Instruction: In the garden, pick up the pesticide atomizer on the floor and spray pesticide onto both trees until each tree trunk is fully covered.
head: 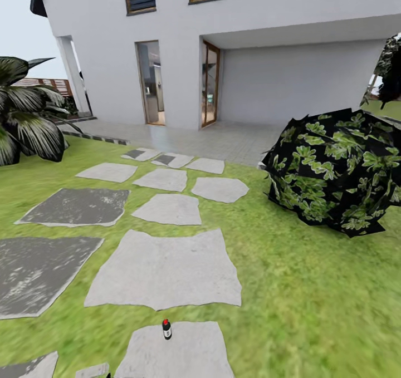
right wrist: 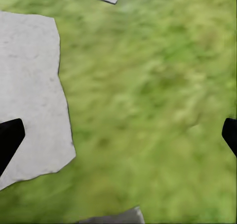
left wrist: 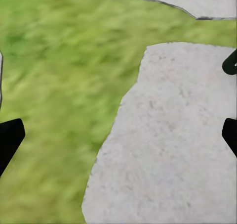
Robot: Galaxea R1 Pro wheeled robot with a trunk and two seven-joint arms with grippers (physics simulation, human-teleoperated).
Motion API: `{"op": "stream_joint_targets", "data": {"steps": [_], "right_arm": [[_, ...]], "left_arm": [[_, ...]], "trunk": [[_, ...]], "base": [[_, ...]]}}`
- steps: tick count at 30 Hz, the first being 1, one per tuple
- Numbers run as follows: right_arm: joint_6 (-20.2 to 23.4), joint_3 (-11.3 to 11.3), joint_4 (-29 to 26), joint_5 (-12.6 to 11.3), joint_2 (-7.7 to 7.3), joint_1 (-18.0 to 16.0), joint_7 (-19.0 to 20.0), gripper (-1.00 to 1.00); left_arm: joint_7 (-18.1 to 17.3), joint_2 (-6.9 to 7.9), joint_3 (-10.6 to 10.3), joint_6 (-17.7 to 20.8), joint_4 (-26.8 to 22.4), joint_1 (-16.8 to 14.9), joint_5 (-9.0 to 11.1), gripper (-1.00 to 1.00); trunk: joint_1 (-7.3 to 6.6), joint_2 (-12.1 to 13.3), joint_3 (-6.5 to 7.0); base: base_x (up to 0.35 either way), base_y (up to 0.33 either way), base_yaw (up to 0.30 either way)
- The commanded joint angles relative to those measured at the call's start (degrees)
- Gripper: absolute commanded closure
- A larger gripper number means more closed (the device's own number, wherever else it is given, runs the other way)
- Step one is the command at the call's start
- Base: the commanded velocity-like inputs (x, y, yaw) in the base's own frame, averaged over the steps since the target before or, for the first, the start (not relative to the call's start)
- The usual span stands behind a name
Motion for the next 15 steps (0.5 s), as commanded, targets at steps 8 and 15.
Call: {"op": "stream_joint_targets", "data": {"steps": [8,15], "right_arm": [[-0.1,0.0,0.0,0.0,0.0,0.0,0.0,-1.0],[-0.1,0.0,0.0,0.0,0.0,0.0,0.0,-1.0]], "left_arm": [[0.0,-0.04,-0.1,0.0,0.0,0.0,-0.1,-1.0],[0.2,-0.07,0.0,0.0,0.0,0.0,-0.1,-1.0]], "trunk": [[0.0,0.0,0.0],[0.0,0.0,0.0]], "base": [[-0.24,0.241,-0.266],[-0.25,0.236,-0.266]]}}
